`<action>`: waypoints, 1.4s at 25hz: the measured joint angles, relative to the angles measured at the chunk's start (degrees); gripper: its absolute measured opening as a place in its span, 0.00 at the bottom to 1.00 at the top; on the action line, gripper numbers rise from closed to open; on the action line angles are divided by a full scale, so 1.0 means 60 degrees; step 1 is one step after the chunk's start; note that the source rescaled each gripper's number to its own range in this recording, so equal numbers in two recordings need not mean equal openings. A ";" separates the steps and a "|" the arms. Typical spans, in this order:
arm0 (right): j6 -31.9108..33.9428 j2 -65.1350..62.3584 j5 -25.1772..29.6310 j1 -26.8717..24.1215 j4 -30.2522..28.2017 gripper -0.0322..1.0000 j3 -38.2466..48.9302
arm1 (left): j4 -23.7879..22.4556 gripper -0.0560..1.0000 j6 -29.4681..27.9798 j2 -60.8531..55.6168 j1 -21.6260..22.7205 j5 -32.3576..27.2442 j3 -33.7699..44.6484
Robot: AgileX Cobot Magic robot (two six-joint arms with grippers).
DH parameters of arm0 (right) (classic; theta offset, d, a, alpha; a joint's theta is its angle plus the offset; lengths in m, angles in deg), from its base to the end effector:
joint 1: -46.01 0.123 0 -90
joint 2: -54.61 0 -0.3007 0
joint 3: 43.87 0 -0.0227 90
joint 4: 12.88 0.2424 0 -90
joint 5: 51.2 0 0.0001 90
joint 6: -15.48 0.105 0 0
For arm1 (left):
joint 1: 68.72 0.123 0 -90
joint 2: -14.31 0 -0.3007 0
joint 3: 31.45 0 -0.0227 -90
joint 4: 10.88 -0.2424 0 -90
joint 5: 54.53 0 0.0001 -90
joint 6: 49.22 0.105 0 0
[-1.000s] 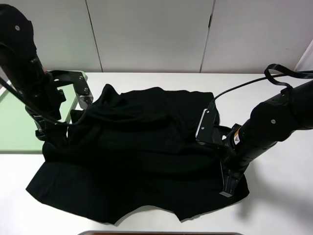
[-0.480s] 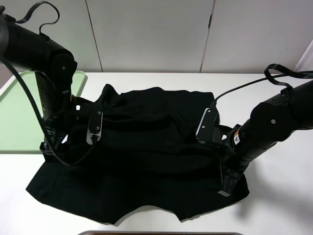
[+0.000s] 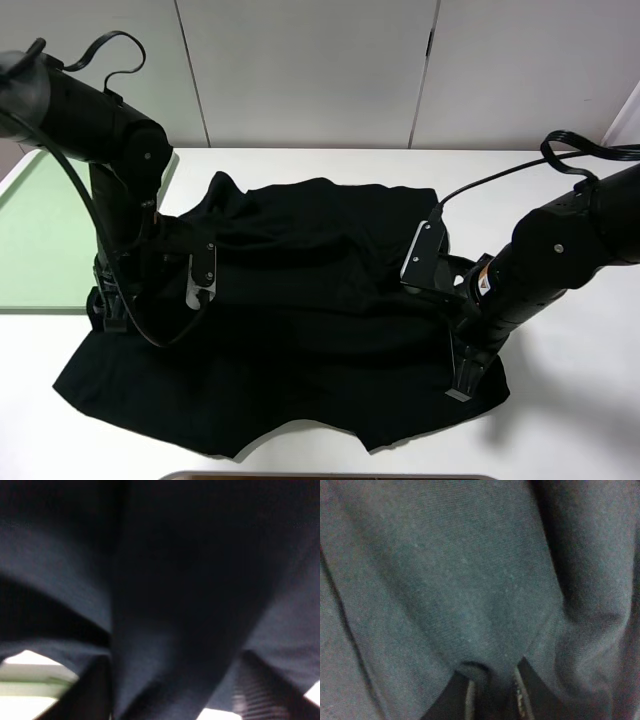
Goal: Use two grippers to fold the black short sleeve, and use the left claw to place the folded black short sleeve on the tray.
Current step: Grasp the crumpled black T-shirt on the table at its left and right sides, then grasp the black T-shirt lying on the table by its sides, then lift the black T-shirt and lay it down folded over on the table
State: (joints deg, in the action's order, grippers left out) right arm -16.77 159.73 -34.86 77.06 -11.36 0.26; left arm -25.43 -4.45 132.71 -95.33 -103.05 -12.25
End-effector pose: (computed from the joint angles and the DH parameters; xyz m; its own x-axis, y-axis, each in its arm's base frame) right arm 0.2120 0.1285 0.1149 -0.4479 -0.8672 -0.2176 -0.8692 0.4794 -0.1212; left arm 0.2894 -0.1229 0.1211 -0.1461 0.9678 0.2052 0.9893 0.1419 0.0351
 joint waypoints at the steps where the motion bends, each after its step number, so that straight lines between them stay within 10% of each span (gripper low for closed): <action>1: 0.0000 0.0000 0.0000 0.0000 0.0000 0.11 0.0000 | 0.0014 0.54 -0.0014 0.0000 -0.0036 -0.0110 -0.0007; 7: 0.0000 0.0000 0.0000 0.0000 0.0000 0.11 0.0000 | 0.0129 0.07 -0.0171 0.0000 -0.0092 -0.1013 -0.0018; 20: 0.1051 -0.2353 0.0658 0.0000 -0.1438 0.11 -0.0050 | 0.0572 0.06 -0.2219 -0.1055 -0.0103 -0.0823 -0.0406; 28: 0.3937 -0.6713 0.1615 0.0000 -0.4470 0.11 -0.0050 | 0.1416 0.06 -0.2052 -0.4516 -0.0103 -0.0282 -0.0406; 35: 0.4352 -1.0094 0.2068 0.0031 -0.5341 0.11 -0.1051 | 0.2425 0.06 -0.1806 -0.8939 -0.0133 0.0188 -0.0406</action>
State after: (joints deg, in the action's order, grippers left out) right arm 9.34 99.16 -22.45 77.24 -43.40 -6.04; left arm -10.88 -15.29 79.07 -96.12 -101.92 -14.68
